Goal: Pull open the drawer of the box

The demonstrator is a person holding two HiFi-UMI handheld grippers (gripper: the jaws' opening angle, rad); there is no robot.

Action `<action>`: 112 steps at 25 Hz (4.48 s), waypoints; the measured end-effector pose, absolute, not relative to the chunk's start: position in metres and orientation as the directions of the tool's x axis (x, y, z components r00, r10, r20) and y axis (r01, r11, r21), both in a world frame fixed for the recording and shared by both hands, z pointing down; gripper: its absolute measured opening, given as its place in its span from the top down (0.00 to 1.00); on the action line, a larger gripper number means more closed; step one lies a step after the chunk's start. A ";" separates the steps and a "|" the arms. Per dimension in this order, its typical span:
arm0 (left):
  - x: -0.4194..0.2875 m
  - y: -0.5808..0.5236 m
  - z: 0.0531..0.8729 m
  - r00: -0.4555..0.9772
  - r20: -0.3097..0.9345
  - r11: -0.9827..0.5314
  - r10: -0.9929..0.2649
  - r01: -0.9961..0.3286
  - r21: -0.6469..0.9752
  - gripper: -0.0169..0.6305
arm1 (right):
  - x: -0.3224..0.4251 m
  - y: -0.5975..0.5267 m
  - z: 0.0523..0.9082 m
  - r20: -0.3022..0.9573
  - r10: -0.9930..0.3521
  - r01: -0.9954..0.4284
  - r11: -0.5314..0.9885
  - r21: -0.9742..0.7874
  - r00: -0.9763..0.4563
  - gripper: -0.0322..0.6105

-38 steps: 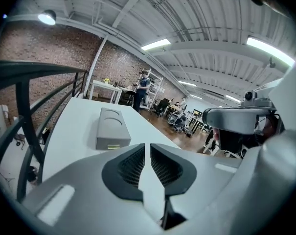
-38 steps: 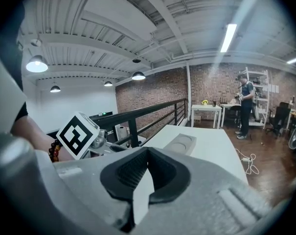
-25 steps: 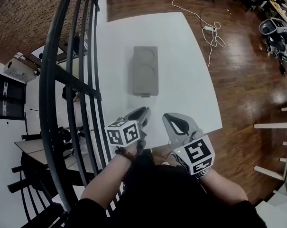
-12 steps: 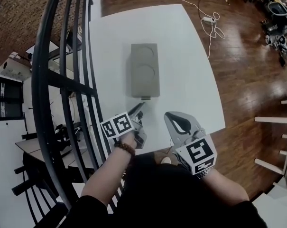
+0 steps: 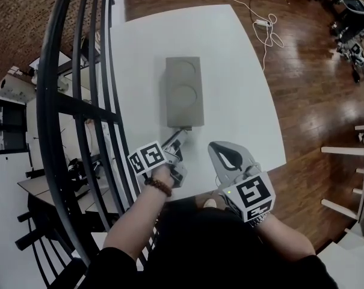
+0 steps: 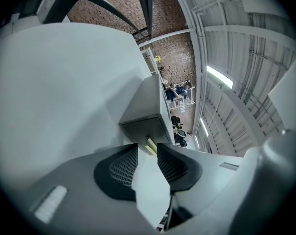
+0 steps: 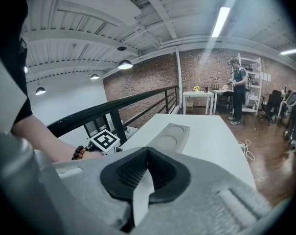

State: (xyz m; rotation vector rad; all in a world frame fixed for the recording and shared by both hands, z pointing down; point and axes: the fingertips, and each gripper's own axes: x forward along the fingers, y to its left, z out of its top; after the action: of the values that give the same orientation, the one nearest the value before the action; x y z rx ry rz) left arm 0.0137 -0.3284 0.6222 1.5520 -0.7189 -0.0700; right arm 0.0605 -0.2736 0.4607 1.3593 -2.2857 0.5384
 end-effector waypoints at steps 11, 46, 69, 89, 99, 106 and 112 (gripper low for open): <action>0.019 -0.331 0.621 0.832 0.325 0.054 -0.449 -0.338 0.940 0.87 | 0.054 -0.282 0.463 0.544 -0.731 -0.899 0.424 -0.113 -0.413 0.96; 0.004 -0.254 0.619 0.788 0.382 0.099 -0.482 -0.384 0.918 0.88 | 0.054 -0.212 0.444 0.497 -0.721 -0.860 0.497 -0.115 -0.483 0.96; -0.009 -0.186 0.620 0.776 0.383 0.104 -0.501 -0.386 0.917 0.88 | 0.046 -0.151 0.433 0.478 -0.722 -0.844 0.530 -0.082 -0.500 0.96; -0.018 -0.136 0.626 0.766 0.395 0.121 -0.507 -0.391 0.913 0.88 | 0.036 -0.107 0.431 0.464 -0.708 -0.821 0.565 -0.080 -0.532 0.96; -0.021 -0.133 0.627 0.760 0.387 0.122 -0.523 -0.383 0.916 0.88 | 0.035 -0.100 0.427 0.453 -0.708 -0.814 0.577 -0.069 -0.541 0.96; -0.019 -0.128 0.634 0.756 0.389 0.131 -0.527 -0.380 0.916 0.88 | 0.041 -0.088 0.426 0.455 -0.711 -0.817 0.573 -0.065 -0.536 0.96; -0.023 -0.127 0.632 0.736 0.423 0.130 -0.528 -0.422 0.897 0.86 | 0.040 -0.090 0.421 0.445 -0.709 -0.810 0.582 -0.067 -0.547 0.96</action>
State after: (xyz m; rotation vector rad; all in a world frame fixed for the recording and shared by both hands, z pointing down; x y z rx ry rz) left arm -0.0233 -0.1269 0.6322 1.4897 -0.8167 -0.0917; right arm 0.0399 -0.0905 0.4213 1.2291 -2.4445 0.3749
